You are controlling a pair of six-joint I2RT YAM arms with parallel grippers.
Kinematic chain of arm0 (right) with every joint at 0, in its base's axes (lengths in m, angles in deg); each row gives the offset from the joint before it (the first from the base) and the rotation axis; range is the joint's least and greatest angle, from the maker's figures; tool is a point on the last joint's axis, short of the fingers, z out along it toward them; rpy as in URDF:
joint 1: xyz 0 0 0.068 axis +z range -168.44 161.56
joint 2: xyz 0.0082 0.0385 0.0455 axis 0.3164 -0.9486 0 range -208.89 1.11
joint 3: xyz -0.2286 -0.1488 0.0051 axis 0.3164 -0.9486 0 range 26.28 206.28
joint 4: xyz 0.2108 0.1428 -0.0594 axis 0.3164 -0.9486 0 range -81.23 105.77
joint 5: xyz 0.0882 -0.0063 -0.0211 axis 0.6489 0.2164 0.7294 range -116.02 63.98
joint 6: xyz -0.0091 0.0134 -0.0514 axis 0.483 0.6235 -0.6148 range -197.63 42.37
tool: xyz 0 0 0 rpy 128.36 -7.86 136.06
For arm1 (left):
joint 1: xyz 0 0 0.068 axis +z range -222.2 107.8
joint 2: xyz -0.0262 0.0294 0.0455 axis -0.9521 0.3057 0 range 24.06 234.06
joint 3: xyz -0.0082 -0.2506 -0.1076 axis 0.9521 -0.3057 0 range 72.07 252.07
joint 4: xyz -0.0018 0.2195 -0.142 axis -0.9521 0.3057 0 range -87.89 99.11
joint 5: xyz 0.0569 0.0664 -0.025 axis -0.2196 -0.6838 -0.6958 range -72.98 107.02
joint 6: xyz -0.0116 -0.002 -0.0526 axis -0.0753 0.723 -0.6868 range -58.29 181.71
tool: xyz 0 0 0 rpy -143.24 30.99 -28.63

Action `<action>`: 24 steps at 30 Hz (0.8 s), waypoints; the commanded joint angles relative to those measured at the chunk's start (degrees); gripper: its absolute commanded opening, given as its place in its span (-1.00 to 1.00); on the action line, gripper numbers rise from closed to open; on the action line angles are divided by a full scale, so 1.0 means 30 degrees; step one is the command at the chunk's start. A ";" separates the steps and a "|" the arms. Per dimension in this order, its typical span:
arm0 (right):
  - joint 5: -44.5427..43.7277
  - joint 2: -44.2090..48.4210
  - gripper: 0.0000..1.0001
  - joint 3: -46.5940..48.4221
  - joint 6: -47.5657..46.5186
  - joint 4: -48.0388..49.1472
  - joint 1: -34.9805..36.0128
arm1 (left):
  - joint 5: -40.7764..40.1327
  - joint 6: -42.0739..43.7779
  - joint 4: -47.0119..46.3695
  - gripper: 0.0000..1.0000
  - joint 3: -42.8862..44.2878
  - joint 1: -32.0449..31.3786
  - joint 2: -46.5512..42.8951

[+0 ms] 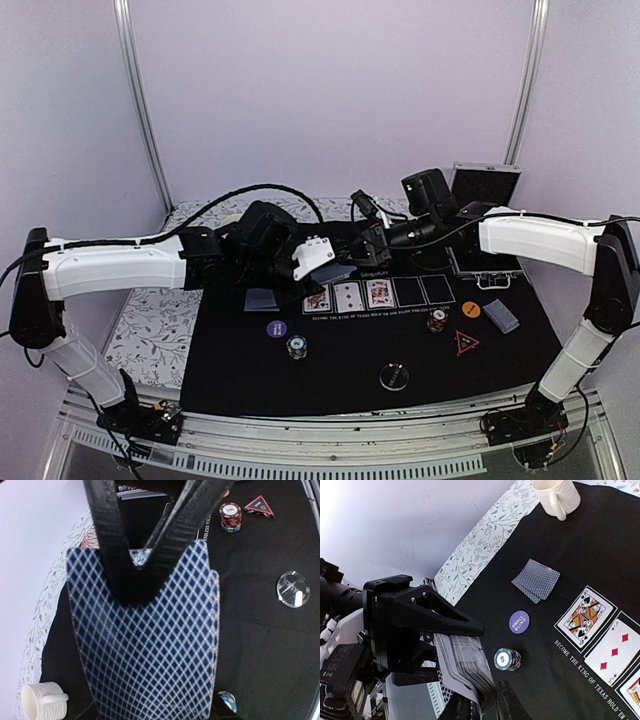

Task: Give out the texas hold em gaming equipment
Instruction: Pick up the poker card from the face-down deck piles.

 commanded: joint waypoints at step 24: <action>-0.2166 0.2189 -0.96 0.0700 -0.1131 -0.2336 -0.0256 | -0.0301 0.0112 -0.0251 -0.13 0.0029 0.0238 0.0235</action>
